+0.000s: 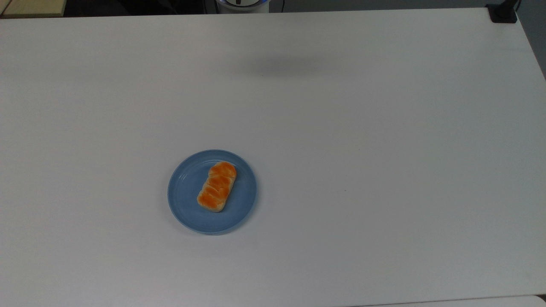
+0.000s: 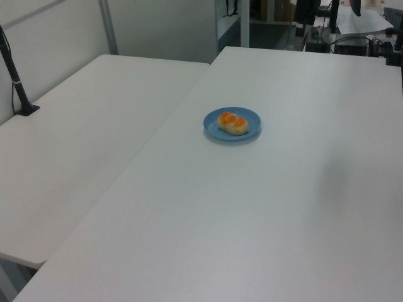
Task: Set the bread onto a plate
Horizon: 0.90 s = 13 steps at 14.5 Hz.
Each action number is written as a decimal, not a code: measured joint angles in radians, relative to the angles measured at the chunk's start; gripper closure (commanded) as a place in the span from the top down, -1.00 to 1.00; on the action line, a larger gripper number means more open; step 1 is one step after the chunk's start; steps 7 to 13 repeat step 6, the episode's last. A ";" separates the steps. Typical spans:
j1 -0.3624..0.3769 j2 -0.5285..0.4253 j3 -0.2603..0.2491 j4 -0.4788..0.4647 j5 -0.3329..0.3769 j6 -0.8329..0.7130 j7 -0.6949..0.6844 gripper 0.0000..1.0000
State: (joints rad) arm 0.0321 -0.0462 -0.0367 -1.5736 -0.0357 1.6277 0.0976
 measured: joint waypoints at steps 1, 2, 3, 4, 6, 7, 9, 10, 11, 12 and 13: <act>0.000 0.002 -0.007 -0.002 0.000 0.016 0.014 1.00; 0.000 0.003 -0.017 -0.002 0.000 0.027 0.017 1.00; -0.001 0.003 -0.028 -0.003 0.000 0.033 0.018 1.00; -0.002 0.003 -0.035 -0.003 0.000 0.033 0.018 1.00; -0.002 0.003 -0.041 -0.003 0.000 0.033 0.018 1.00; -0.002 0.003 -0.041 -0.003 0.000 0.033 0.018 1.00; -0.002 0.003 -0.041 -0.003 0.000 0.033 0.018 1.00; -0.002 0.003 -0.041 -0.003 0.000 0.033 0.018 1.00; -0.002 0.003 -0.041 -0.003 0.000 0.033 0.018 1.00; -0.002 0.003 -0.041 -0.003 0.000 0.033 0.018 1.00; -0.002 0.003 -0.041 -0.003 0.000 0.033 0.018 1.00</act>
